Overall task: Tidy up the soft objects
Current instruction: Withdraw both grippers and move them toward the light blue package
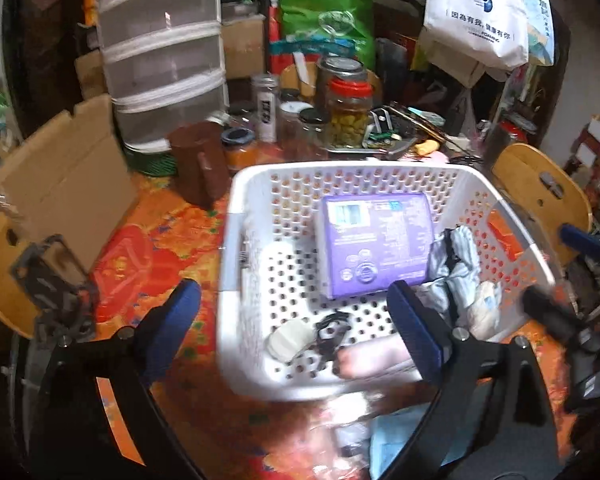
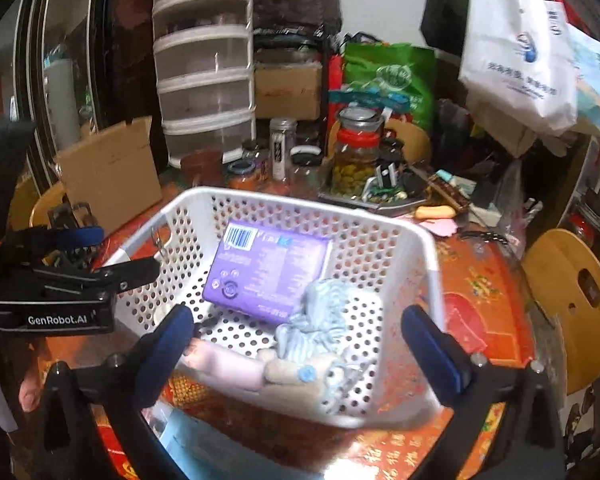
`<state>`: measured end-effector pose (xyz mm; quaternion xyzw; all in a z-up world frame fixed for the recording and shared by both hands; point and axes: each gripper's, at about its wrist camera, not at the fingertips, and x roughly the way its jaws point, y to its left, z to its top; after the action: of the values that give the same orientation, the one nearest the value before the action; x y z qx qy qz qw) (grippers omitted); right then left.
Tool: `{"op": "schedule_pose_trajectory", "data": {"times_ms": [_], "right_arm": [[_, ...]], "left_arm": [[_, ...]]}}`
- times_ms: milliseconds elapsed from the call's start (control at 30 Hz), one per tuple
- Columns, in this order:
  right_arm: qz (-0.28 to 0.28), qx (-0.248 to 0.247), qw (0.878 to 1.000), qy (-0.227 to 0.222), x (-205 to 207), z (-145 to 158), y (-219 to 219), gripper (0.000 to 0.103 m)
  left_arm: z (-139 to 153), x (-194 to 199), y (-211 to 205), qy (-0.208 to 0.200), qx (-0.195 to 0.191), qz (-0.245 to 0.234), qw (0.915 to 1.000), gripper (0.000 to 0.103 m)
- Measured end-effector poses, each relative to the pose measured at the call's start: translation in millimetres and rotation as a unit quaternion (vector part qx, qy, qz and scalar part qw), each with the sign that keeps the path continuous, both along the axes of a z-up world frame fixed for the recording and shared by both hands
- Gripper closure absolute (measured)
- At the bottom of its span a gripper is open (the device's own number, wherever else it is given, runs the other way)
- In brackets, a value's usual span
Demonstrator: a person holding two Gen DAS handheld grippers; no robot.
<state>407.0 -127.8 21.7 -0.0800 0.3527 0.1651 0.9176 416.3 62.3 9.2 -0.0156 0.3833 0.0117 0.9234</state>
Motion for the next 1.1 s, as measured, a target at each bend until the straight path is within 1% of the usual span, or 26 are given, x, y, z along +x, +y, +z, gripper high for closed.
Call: {"op": "schedule_pose_trajectory", "data": {"times_ms": [33, 100, 200, 267, 333, 400, 500, 633, 733, 833, 867, 933, 1000, 1100], "right_arm": [[-0.004, 0.005, 1.000, -0.004, -4, 5, -5, 0.000], [-0.012, 0.007, 1.000, -0.014, -14, 13, -15, 0.000], [-0.021, 0.021, 0.999, -0.015, -29, 21, -30, 0.000], [-0.019, 0.027, 0.999, -0.016, -39, 23, -39, 0.000], [-0.024, 0.029, 0.999, -0.016, -50, 24, -46, 0.000], [-0.022, 0.033, 0.999, -0.021, -64, 27, -52, 0.000], [-0.021, 0.029, 0.999, -0.031, -89, 29, -63, 0.000], [-0.026, 0.031, 0.998, -0.043, -124, 26, -79, 0.000], [-0.020, 0.042, 0.998, -0.047, -145, 19, -86, 0.000], [-0.025, 0.053, 0.998, -0.037, -160, 3, -93, 0.000], [-0.027, 0.058, 0.998, -0.027, -161, -6, -96, 0.000], [-0.028, 0.066, 0.997, -0.010, -163, -20, -99, 0.000], [-0.033, 0.065, 0.997, 0.004, -163, -37, -101, 0.000], [-0.029, 0.069, 0.997, 0.027, -162, -58, -101, 0.001]], "left_arm": [[2, -6, -1, -0.003, 0.006, 0.001, 1.0000, 0.009], [5, -18, -3, -0.006, 0.007, -0.004, 1.0000, 0.008], [9, -37, -5, -0.003, 0.011, -0.006, 0.9999, 0.008], [15, -56, -6, -0.011, 0.004, -0.012, 0.9999, 0.008], [21, -79, -6, -0.015, 0.006, -0.012, 0.9998, 0.008], [25, -105, -5, -0.020, -0.005, -0.021, 0.9996, 0.008], [26, -137, -3, -0.023, -0.016, -0.019, 0.9994, 0.008], [21, -169, -5, -0.027, -0.032, -0.026, 0.9988, 0.008], [10, -187, -7, -0.023, -0.043, -0.025, 0.9985, 0.007], [-7, -190, -16, -0.010, -0.036, -0.031, 0.9988, 0.007], [-18, -188, -20, 0.001, -0.033, -0.037, 0.9988, 0.006], [-40, -178, -29, 0.025, -0.040, -0.048, 0.9978, 0.006], [-63, -167, -37, 0.051, -0.040, -0.053, 0.9965, 0.006], [-84, -158, -45, 0.067, -0.049, -0.059, 0.9948, 0.006]]}}
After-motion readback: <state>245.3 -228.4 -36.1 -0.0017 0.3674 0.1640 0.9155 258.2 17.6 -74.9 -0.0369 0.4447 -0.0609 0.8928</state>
